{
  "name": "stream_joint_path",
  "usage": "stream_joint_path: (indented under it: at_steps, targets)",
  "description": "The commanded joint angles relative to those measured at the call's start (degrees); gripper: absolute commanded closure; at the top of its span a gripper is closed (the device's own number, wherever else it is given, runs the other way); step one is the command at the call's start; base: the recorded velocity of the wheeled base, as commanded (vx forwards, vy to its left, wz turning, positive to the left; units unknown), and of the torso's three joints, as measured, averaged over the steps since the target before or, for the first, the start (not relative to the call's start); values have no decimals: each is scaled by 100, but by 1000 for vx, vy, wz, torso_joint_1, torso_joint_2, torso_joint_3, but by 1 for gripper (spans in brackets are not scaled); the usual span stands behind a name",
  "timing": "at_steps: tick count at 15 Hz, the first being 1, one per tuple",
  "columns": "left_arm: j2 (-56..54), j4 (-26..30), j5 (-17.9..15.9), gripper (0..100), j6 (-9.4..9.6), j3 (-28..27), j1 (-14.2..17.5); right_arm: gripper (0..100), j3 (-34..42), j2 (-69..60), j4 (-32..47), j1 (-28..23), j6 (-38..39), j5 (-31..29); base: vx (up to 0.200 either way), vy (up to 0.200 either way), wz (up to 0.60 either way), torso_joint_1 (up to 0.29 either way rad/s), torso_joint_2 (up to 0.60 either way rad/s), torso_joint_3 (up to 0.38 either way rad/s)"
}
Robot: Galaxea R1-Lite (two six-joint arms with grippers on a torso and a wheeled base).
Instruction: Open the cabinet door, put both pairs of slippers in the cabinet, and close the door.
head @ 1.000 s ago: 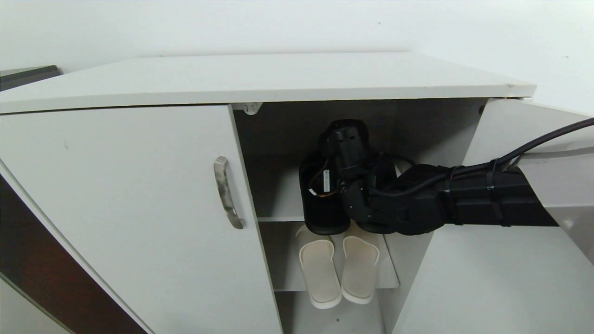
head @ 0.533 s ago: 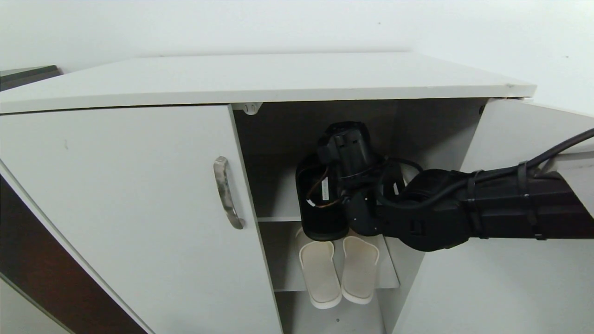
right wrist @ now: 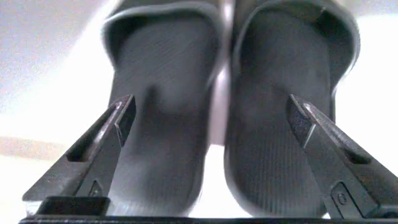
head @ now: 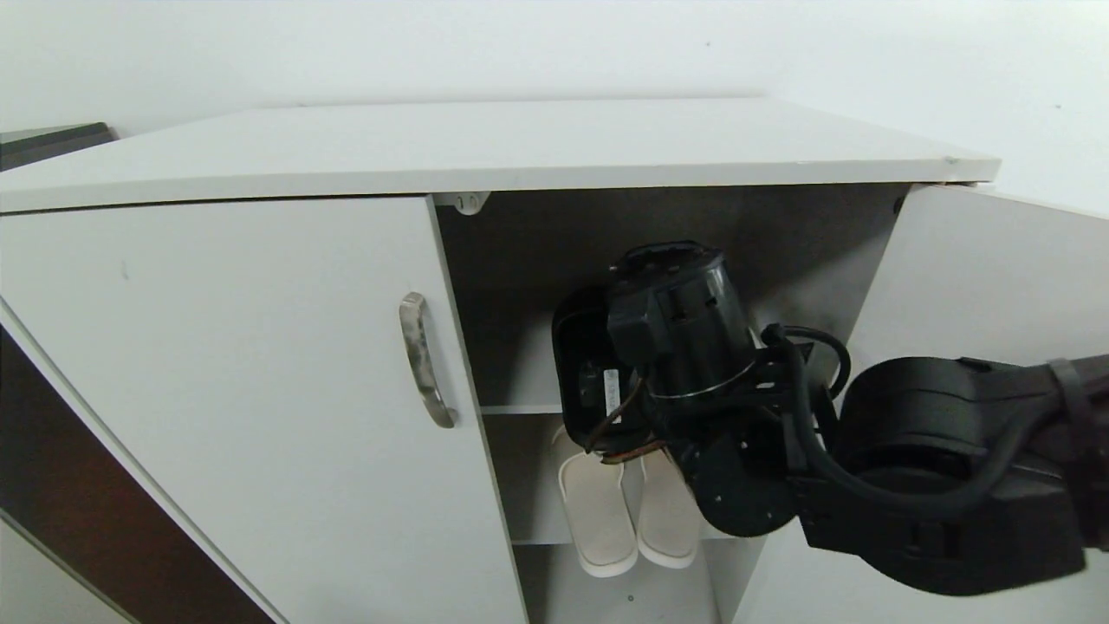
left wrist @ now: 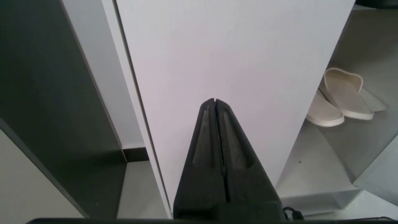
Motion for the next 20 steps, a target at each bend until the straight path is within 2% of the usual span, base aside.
stream_joint_path:
  at_steps: [1,4,6,9,15,20]
  targets:
    - [8,-6,0,100,-1,0,1,100,565,-601,-217,153,-3,72,0,0,0,0,0,0]
    - [8,2,0,100,-1,0,1,100,1672,-1322,-551,355,-56,986,0,0,0,0,0,0]
    - [8,-6,0,100,-1,0,1,100,2094,-1551,-779,399,-144,1284,0,0,0,0,0,0]
    - [8,2,0,100,-1,0,1,100,2235,-1551,-1201,390,-355,1320,0,0,0,0,0,0]
    - [8,-6,0,100,-1,0,1,100,2288,-1489,-1228,372,-425,1320,0,0,0,0,0,0]
    - [8,2,0,100,-1,0,1,100,2261,-1419,-1228,372,-425,1320,-200,0,0,3,2,1]
